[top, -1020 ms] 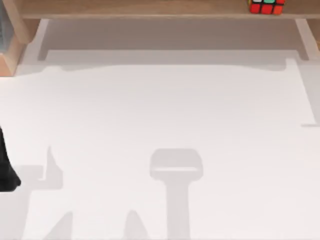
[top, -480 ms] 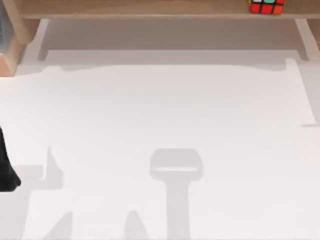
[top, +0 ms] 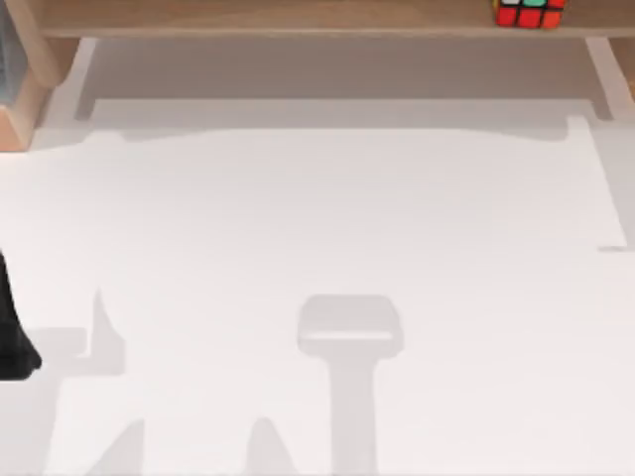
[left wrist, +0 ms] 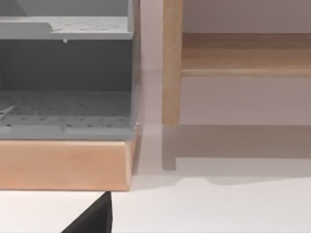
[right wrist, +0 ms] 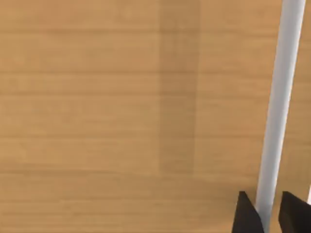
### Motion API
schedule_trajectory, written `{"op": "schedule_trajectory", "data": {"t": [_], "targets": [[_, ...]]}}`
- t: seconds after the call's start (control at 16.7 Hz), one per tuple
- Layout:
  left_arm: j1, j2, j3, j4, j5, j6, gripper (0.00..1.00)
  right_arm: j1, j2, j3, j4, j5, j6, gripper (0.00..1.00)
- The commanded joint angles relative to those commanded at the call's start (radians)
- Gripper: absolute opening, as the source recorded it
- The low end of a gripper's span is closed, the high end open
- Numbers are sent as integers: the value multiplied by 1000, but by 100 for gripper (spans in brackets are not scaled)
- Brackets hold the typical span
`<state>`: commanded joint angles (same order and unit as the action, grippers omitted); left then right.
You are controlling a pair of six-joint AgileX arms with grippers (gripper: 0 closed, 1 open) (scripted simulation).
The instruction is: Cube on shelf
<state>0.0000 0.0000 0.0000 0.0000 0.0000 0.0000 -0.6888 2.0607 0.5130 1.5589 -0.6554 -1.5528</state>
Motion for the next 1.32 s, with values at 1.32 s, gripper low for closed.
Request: {"op": "schedule_trajectory", "data": {"t": [1.32], "targets": [[0, 0, 0, 0, 0, 0, 100, 109, 82, 215, -143, 118, 2, 0]]}}
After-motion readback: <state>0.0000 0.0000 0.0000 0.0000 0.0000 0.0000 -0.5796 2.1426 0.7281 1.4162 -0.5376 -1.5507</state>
